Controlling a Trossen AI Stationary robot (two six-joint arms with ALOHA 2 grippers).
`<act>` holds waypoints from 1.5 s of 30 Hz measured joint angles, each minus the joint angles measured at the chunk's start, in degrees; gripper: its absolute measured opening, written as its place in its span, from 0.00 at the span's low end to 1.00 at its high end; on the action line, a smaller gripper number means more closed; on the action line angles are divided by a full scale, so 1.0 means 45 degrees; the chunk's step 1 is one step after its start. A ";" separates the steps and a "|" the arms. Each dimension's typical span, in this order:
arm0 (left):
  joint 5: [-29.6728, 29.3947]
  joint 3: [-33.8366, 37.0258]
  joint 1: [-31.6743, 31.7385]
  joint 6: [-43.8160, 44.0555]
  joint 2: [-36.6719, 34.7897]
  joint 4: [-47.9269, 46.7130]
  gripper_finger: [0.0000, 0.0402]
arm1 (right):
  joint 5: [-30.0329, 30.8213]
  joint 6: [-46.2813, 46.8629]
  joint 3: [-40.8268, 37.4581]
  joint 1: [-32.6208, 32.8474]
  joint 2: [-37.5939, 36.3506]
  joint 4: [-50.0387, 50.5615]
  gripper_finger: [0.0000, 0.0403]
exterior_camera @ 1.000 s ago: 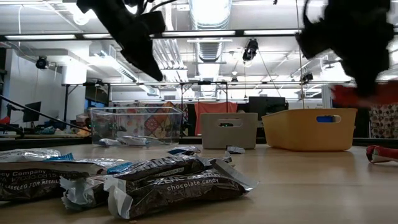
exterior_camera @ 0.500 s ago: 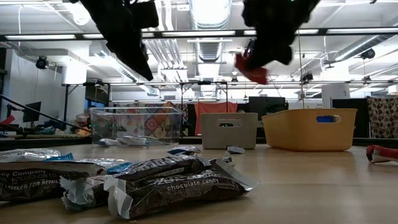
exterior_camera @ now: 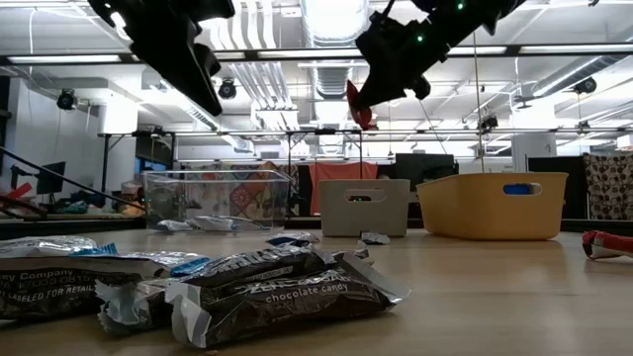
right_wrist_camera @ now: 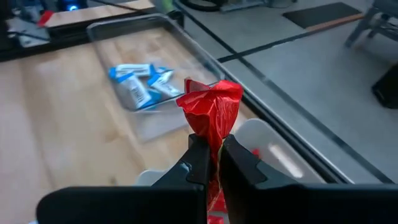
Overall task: Organize candy in baskets
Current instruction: Put the red chocolate into the gray bin, then put the brown chocolate into the yellow bin
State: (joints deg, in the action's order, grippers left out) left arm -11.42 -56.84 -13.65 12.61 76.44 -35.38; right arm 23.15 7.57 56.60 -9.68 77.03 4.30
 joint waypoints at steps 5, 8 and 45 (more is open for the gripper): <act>-0.0005 0.0000 -0.0402 0.0134 0.0000 0.0249 0.29 | -0.0009 0.0287 -0.0005 -0.0518 0.0000 -0.0010 0.08; -0.0010 0.0046 -0.0518 0.0132 0.0005 0.0948 0.29 | -0.0062 0.0301 -0.0005 -0.0605 0.0000 -0.0011 0.13; -0.1581 0.1938 -0.0530 0.0999 0.0057 0.2934 0.29 | -0.3598 0.4185 0.1456 0.1601 0.0855 0.4649 0.31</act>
State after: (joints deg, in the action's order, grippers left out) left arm -18.54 -48.12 -16.03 17.10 76.70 -22.17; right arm 6.96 26.41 63.15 -2.48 80.88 25.22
